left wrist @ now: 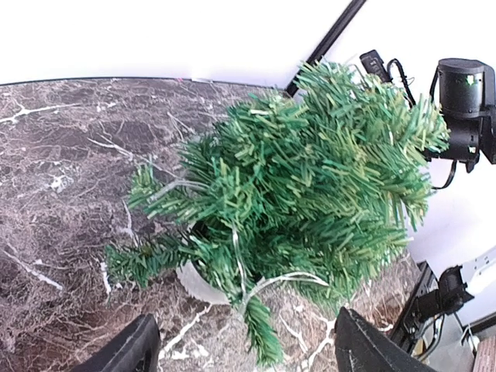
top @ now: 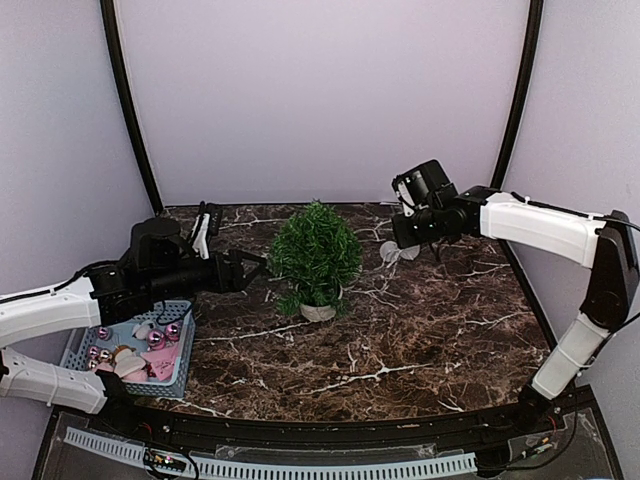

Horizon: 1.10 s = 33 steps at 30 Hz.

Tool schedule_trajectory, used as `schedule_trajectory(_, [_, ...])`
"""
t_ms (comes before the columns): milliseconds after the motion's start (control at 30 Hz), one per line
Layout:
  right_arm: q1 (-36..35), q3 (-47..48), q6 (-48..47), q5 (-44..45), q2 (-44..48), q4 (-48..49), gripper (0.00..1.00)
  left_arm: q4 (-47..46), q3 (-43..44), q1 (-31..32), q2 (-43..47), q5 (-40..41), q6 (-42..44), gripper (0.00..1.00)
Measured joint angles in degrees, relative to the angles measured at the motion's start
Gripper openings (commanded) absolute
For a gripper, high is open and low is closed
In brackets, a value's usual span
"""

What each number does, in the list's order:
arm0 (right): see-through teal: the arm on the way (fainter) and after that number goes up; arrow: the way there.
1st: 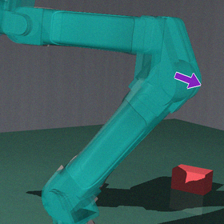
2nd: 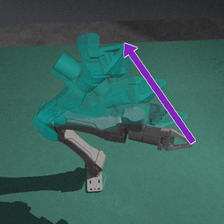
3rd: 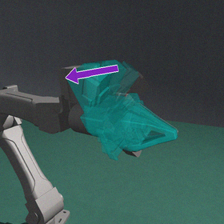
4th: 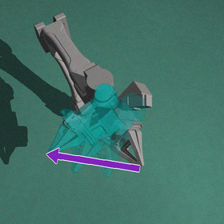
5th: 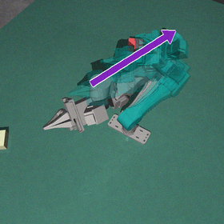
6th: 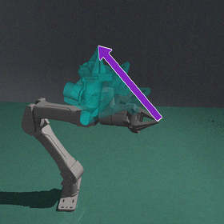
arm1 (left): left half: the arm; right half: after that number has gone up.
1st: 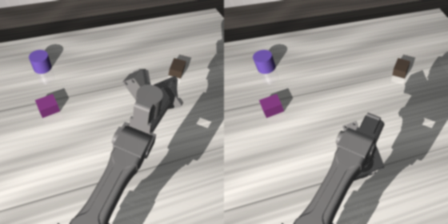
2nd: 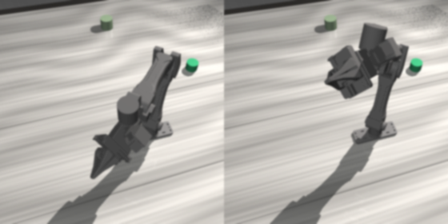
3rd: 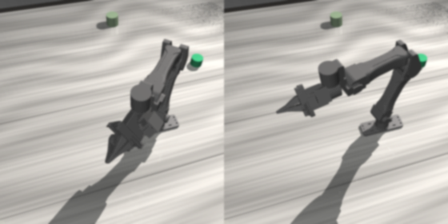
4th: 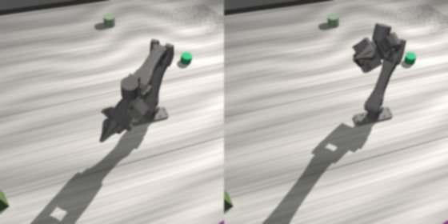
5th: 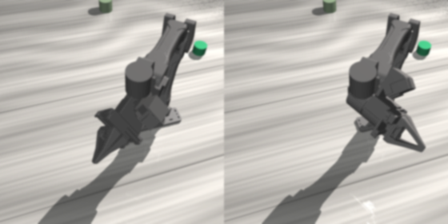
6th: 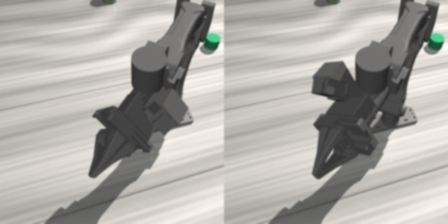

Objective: Decorate the small christmas tree
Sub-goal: Wrap the side of the string light in the gap of the branches.

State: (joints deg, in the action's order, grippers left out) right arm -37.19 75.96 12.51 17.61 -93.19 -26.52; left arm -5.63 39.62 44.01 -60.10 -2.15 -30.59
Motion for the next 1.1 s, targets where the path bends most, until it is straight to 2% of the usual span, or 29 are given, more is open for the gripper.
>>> schedule_trajectory(200, [-1.49,0.39,0.39,-1.68,0.85,-8.11,0.00,3.78,5.42,1.27,-2.49,-1.60,1.81,0.80])
schedule_trajectory(433, [-3.21,7.15,1.66,-4.24,3.50,-18.93,0.00,5.53,15.87,7.72,-9.35,-1.66,4.24,0.81])
schedule_trajectory(600, [-3.17,8.11,2.40,-6.21,5.44,-20.39,0.00,5.68,16.48,9.94,-10.21,-1.46,4.70,0.81])
schedule_trajectory(733, [-1.95,2.43,3.48,-9.01,4.90,-15.87,0.00,5.73,16.46,10.29,-10.27,-1.27,4.61,0.81])
schedule_trajectory(800, [-0.87,-0.90,4.31,-10.58,3.30,-13.25,0.13,5.73,16.11,10.36,-10.10,-1.22,4.48,0.81])
schedule_trajectory(900, [0.07,-3.41,5.68,-12.17,0.48,-10.12,0.49,5.99,15.23,10.51,-9.09,-1.09,4.46,0.81])
schedule_trajectory(933, [0.33,-4.02,5.86,-12.66,-0.09,-9.01,0.57,6.34,15.15,10.56,-8.61,-0.92,4.48,0.81])
schedule_trajectory(1033, [0.46,-4.83,7.37,-13.18,0.76,-6.95,0.76,7.65,15.15,10.60,-6.95,-0.11,4.50,0.83])
schedule_trajectory(1100, [0.46,-7.39,8.35,-12.41,4.17,-5.11,0.83,8.46,14.95,10.60,-5.44,0.74,4.52,0.86])
